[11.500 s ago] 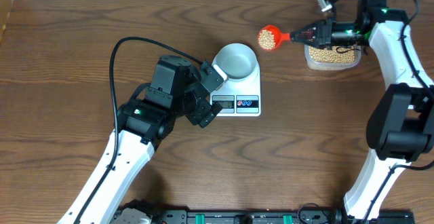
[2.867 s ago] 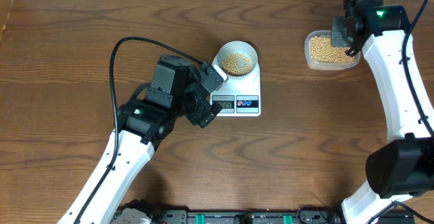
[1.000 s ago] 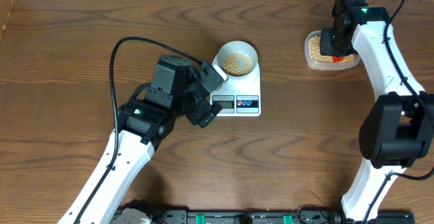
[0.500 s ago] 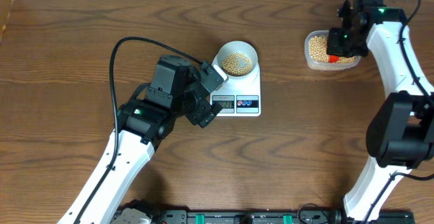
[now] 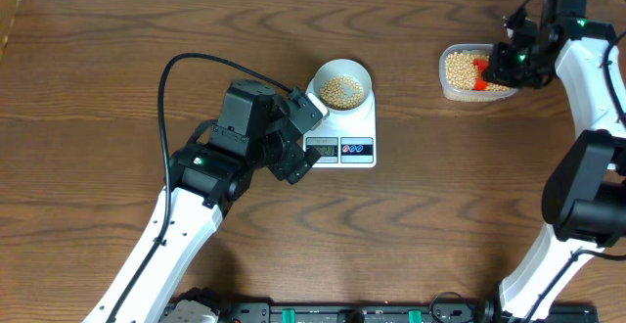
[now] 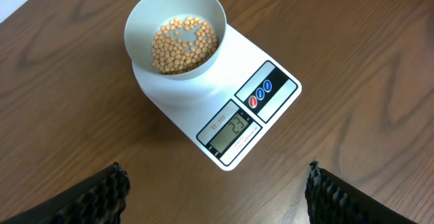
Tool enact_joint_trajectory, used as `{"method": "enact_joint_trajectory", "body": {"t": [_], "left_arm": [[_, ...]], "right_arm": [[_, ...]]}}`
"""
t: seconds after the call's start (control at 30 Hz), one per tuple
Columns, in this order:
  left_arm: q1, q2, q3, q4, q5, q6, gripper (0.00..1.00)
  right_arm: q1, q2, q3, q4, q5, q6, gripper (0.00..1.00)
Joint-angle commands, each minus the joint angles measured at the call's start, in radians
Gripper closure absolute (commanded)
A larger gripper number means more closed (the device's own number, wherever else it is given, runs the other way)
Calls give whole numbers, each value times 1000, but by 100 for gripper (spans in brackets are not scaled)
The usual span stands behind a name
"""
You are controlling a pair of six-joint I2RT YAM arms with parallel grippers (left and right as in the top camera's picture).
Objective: Scoop item into bowl and weigh 50g on scale
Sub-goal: 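Lower the scoop into the soybean tub with the right gripper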
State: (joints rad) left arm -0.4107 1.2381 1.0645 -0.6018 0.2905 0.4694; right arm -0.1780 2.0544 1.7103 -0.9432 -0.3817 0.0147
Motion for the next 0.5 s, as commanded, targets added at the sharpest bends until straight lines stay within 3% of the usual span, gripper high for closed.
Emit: {"method": "enact_joint_trajectory", "body": {"t": [0.0,0.47], "left_arm": [[2,-4,2,0,12,9,14],[2,-4,2,0,12,9,14]], "right_arm": [[-10,6,-43,6,-120,-24,99],[-46,6,-71,37,-274,-32,99]]}}
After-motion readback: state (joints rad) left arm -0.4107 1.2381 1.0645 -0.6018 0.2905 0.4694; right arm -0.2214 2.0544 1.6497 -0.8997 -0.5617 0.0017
